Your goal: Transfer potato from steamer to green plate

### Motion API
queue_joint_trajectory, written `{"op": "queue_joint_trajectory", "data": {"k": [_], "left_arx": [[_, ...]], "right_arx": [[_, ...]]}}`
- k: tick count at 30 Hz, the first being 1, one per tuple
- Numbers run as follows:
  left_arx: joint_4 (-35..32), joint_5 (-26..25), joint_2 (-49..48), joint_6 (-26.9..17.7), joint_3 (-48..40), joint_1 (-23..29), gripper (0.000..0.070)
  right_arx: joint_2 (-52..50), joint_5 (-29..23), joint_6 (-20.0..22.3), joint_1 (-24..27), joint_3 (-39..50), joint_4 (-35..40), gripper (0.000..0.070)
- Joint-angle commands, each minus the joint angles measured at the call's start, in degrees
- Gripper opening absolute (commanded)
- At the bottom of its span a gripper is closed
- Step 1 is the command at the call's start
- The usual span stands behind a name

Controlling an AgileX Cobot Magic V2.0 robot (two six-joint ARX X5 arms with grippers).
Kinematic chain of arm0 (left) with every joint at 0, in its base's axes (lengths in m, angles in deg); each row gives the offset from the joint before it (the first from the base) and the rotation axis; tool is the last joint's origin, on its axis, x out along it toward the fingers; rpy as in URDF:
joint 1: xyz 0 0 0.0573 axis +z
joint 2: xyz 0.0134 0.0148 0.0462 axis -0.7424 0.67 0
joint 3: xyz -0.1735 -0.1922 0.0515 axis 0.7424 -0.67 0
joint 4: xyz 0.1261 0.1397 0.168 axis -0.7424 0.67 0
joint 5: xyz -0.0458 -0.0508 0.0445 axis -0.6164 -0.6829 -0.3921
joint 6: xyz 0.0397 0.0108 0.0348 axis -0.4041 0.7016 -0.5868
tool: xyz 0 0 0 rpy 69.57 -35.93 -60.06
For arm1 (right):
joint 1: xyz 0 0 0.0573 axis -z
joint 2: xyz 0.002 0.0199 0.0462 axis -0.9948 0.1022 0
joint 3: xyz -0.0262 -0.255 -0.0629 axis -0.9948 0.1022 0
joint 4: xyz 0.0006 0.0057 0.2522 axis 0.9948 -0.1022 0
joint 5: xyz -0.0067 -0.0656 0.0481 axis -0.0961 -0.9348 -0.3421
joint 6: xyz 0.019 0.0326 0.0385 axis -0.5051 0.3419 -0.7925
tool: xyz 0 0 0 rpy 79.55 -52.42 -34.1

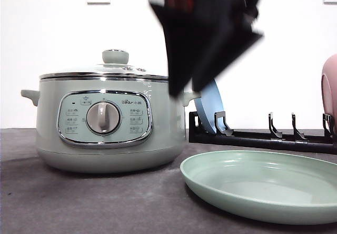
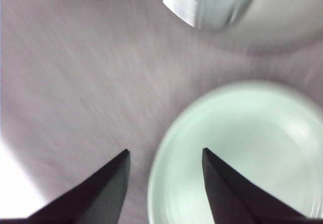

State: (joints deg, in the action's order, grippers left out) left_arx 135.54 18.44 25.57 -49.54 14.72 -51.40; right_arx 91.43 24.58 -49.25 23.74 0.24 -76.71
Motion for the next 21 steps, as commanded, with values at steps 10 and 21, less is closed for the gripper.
{"op": "queue_joint_trajectory", "data": {"k": [10,21], "left_arx": [[-0.8,-0.5,0.3,-0.6,1.1,-0.1,0.0636],[-0.7,-0.5,0.3,-0.6,1.1,-0.1,0.0636]], "right_arx": [[-5.6,16.0,2.7,10.7,-10.4,0.2,0.0284],[-5.9,34.0,2.3,21.8,-12.7,-2.0,0.0284]]}}
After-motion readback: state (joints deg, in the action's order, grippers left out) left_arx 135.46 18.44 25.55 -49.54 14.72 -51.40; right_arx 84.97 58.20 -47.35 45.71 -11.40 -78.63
